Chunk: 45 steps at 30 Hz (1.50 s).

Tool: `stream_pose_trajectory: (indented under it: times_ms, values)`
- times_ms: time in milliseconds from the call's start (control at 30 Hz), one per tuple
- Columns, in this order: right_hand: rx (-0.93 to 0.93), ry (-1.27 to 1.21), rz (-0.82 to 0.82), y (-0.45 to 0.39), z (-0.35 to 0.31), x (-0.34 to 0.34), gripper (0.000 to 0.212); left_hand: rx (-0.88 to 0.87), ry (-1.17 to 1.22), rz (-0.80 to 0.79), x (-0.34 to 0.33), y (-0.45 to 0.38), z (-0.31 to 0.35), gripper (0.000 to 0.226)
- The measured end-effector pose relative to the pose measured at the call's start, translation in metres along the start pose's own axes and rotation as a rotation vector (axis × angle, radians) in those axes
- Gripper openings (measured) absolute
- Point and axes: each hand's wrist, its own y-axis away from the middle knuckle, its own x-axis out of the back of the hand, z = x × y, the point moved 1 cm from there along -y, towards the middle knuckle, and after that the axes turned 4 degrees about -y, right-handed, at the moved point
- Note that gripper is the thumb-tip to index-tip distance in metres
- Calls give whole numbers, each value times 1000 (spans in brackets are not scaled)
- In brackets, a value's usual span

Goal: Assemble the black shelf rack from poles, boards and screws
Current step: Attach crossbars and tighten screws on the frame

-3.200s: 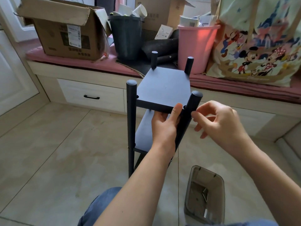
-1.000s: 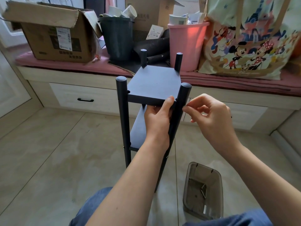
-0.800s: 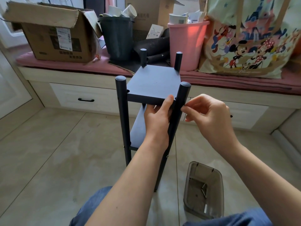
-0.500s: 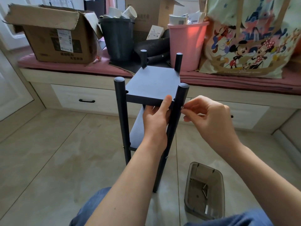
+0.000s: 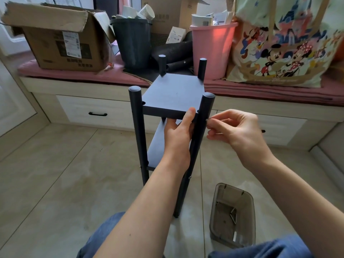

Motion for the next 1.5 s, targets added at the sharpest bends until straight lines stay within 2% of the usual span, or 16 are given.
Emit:
stream_pose_trajectory:
  times_ms: [133,200,267,367,433,633,767,833,1033,1167,1267,1367,1500]
  values:
    - [364,564,14,3,-4,-4,4,-2,5,7,0,0,1,27]
    - [479,698,27,4,-6,-5,4,-5,4,10,0,0,2,26]
    - [440,643,28,5,-6,-5,6,-9,12,16,0,1,3,24]
    - [189,342,47,8,-4,-5,3,-11,16,9,0,1,3,24]
    - [153,329,77,9,-2,-4,2,-1,10,5,0,1,2,25]
    - [290,582,110,11,1,-9,3,7,31,-15,2,-2,1,16]
    - [38,267,88,8,2,-8,16,-2,37,-42,4,-3,0,15]
    - [-11,212,79,6,2,-8,17,-5,35,-45,4,-4,-1,18]
    - [184,507,74,9,-1,-7,11,15,-7,0,6,-8,-1,28]
    - [215,514,80,9,-3,-7,10,92,-7,10,5,-13,5,44]
    - [224,519,96,9,-3,-8,10,138,39,-36,2,-17,7,32]
    - [249,560,96,10,-2,-8,9,106,48,-49,0,-21,7,18]
    - [303,632,96,11,-2,-10,12,111,74,-91,3,-23,7,20]
